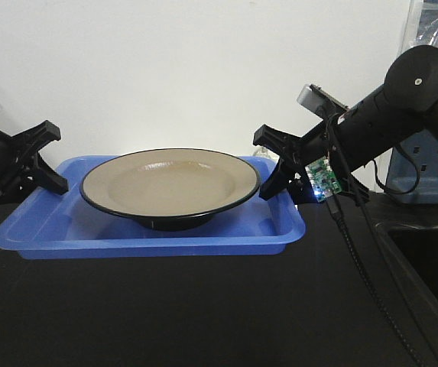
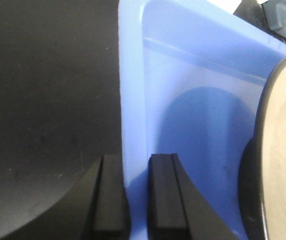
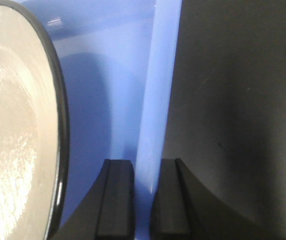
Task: Place disk in tray to left cabinet
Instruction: 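Hold the lifted tray steady with both grippers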
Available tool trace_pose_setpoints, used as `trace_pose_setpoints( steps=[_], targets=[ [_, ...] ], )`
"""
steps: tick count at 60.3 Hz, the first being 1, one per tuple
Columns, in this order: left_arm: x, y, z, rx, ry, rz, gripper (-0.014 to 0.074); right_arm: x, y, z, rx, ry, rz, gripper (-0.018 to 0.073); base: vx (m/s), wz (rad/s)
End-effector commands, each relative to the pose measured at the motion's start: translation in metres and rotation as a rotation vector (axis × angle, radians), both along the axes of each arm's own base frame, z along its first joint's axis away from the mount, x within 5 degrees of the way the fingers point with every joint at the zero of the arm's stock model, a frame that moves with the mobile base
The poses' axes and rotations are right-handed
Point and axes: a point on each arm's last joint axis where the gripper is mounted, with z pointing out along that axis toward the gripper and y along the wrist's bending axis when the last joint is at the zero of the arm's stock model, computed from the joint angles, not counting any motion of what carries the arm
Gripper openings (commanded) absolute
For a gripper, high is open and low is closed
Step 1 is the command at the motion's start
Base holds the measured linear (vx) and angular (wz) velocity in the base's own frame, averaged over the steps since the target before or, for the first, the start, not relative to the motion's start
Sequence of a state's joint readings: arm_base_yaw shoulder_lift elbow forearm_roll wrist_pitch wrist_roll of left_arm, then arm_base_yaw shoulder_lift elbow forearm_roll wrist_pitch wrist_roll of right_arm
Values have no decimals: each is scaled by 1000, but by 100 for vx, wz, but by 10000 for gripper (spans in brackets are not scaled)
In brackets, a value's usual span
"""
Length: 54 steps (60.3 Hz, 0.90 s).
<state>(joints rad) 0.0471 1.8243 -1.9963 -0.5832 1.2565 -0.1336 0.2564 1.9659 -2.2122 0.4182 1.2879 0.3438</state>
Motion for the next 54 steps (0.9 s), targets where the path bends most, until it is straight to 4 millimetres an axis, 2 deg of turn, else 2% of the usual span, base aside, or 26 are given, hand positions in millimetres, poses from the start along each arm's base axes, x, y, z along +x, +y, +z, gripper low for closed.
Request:
trace_pose_setpoints(
  steps=[1, 54],
  targets=[
    [-23, -21, 43, -164, -113, -69, -2, -26, 13, 44, 161, -101, 70, -1, 0, 0],
    [-23, -21, 43, -164, -113, -69, -2, -26, 13, 44, 159, -97, 72, -1, -5, 4]
  ],
)
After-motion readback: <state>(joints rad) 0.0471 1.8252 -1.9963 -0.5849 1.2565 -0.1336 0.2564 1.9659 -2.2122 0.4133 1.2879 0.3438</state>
